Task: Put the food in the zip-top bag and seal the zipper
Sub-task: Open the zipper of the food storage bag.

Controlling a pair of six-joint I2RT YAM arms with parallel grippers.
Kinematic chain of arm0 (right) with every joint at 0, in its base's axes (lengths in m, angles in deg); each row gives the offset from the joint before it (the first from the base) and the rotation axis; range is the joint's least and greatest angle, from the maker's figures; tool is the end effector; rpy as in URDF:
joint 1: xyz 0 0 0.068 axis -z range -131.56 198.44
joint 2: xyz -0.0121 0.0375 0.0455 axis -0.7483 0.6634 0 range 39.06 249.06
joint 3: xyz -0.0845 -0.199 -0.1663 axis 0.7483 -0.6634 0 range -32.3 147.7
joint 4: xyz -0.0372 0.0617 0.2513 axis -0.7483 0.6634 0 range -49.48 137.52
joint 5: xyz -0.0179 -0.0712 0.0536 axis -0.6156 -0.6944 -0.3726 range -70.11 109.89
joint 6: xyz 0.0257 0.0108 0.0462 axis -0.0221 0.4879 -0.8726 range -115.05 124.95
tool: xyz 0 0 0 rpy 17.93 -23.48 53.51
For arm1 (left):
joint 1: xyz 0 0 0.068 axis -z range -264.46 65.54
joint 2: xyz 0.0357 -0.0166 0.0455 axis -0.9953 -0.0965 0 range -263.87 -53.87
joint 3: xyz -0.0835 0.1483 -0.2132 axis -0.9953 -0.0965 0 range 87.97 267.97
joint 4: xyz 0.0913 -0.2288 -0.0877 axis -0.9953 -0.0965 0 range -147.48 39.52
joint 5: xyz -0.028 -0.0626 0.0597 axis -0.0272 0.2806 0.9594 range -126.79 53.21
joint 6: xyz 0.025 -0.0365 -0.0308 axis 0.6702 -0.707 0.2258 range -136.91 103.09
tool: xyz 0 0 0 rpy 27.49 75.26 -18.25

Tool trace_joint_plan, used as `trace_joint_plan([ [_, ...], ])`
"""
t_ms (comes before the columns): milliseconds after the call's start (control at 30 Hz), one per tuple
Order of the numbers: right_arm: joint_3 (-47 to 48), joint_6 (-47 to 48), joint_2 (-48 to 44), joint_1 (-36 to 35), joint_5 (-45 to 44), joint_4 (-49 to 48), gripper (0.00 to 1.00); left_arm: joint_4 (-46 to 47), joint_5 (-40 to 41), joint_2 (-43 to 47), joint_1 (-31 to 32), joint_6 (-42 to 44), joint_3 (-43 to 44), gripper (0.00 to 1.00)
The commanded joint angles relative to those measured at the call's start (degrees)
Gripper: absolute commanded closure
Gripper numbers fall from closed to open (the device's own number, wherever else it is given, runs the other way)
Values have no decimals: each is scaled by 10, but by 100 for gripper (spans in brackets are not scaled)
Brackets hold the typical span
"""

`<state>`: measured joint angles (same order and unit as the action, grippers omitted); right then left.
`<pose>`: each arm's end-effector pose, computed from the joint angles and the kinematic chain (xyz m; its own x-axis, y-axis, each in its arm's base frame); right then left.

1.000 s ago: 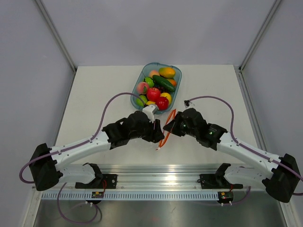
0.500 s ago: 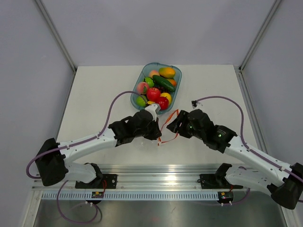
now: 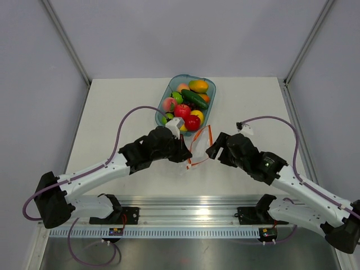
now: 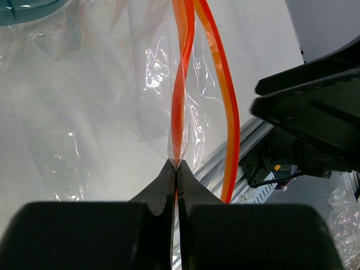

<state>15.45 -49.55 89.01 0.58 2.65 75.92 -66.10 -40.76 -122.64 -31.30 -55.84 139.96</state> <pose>0.1304 0.1286 0.3001 -0.6861 0.4006 -0.6073 0.0134 0.8416 0.5400 0.1592 -0.2166 0.2876 -0.7738 -0.0128 -0.6333 0.4464 0.6983 -0.5595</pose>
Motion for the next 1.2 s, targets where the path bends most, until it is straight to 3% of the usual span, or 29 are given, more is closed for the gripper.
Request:
trace_joint_plan([
  [0,-13,15,26,-2,15,-50,20,28,-21,16,-2,-5,1,100],
  [100,-36,16,40,15,58,-103,25,31,-22,28,-2,-10,-7,100],
  [200,-63,5,44,49,99,-139,41,31,-21,36,-3,-10,-11,100],
  [233,-69,1,44,62,117,-158,48,30,-19,43,-3,-10,-12,100],
  [267,-80,-1,41,65,122,-166,66,26,-18,48,-3,-9,-12,100],
  [400,-72,13,39,72,130,-169,98,20,-17,65,-8,-5,-14,100],
  [433,-65,22,39,71,133,-168,100,19,-17,71,-8,-4,-14,100],
  [500,-36,46,39,72,127,-141,100,11,-13,74,-8,3,-12,77],
  [533,-11,53,42,71,123,-128,100,6,-15,73,-8,8,-7,59],
  [567,1,64,44,69,120,-115,100,1,-14,70,-8,12,0,28],
  [600,10,69,52,66,114,-99,100,-5,-10,66,-8,19,7,23],
  [867,143,75,105,1,40,24,100,-86,35,33,-8,52,113,22],
  [1167,214,83,125,-40,8,54,100,-116,25,6,-8,61,185,30],
])
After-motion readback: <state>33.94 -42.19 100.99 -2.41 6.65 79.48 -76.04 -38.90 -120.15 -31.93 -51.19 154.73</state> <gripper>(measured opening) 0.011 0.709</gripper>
